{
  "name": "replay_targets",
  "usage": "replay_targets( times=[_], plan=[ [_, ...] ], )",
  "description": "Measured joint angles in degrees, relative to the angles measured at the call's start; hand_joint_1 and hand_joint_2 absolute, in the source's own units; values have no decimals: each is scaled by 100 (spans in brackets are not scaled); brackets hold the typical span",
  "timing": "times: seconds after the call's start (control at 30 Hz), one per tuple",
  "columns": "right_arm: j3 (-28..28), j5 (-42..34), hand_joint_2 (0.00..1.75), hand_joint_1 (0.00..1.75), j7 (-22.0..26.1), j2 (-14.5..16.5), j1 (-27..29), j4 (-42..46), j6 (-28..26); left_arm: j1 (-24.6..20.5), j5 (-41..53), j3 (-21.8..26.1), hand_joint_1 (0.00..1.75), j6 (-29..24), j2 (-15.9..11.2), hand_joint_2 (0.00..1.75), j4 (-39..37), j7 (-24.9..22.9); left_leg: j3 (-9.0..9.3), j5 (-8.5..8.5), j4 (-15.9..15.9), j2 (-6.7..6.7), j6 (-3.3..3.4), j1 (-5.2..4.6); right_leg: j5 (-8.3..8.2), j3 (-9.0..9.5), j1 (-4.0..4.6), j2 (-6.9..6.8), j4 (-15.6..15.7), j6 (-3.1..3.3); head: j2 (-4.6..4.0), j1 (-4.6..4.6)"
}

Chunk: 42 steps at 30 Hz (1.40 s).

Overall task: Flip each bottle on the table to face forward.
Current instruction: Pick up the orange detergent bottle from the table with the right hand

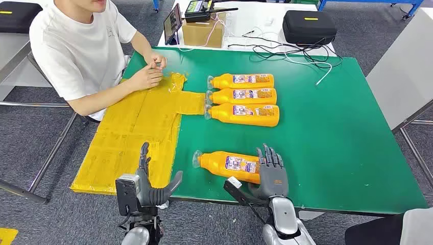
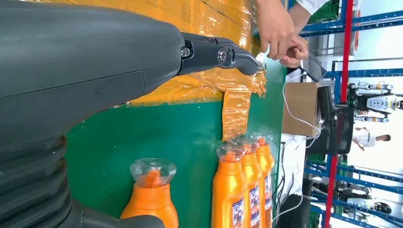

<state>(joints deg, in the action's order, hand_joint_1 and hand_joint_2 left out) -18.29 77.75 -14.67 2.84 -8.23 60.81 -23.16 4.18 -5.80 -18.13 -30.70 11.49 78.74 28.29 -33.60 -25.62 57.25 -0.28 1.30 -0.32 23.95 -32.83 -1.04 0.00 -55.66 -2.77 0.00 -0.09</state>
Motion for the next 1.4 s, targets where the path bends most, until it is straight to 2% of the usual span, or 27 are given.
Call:
replay_targets(
  times=[0.3,0.47,0.6,0.73,1.03,1.27,1.4],
  plan=[
    [72,195,175,0,-467,-37,-215,-93,419,6,100,78,0,80,48,175,44,-86,17,1,0,-2,1,-1,0,17,-2,-1,1,0,0,2],
    [204,-172,175,0,-428,-93,-340,-115,836,2,89,113,0,189,69,175,49,-156,33,0,0,1,2,-3,0,30,-4,0,3,0,2,2],
    [244,-224,175,0,-374,-116,-377,-140,875,-5,84,133,0,198,91,175,49,-166,36,0,0,2,2,-3,0,32,-3,0,3,0,0,1],
    [272,-258,175,175,-367,-129,-386,-170,902,-9,47,146,0,237,93,175,49,-196,40,1,0,0,2,-2,0,37,-3,0,3,0,2,1],
    [254,-858,175,175,-121,-286,-762,-731,1377,-243,-145,157,0,473,145,175,-74,-303,99,-17,-2,7,6,-2,12,33,-3,2,15,-3,1,2],
    [133,-1208,175,175,37,-419,-1109,-1207,1544,-286,19,161,0,491,307,175,-95,-367,162,-32,-3,8,14,-1,21,98,0,7,27,-11,1,1],
    [105,-1584,175,175,385,-443,-1208,-1368,1542,-289,39,169,0,507,360,175,-95,-368,198,-52,-4,14,12,-1,37,130,0,23,33,-5,1,2]
  ],
)
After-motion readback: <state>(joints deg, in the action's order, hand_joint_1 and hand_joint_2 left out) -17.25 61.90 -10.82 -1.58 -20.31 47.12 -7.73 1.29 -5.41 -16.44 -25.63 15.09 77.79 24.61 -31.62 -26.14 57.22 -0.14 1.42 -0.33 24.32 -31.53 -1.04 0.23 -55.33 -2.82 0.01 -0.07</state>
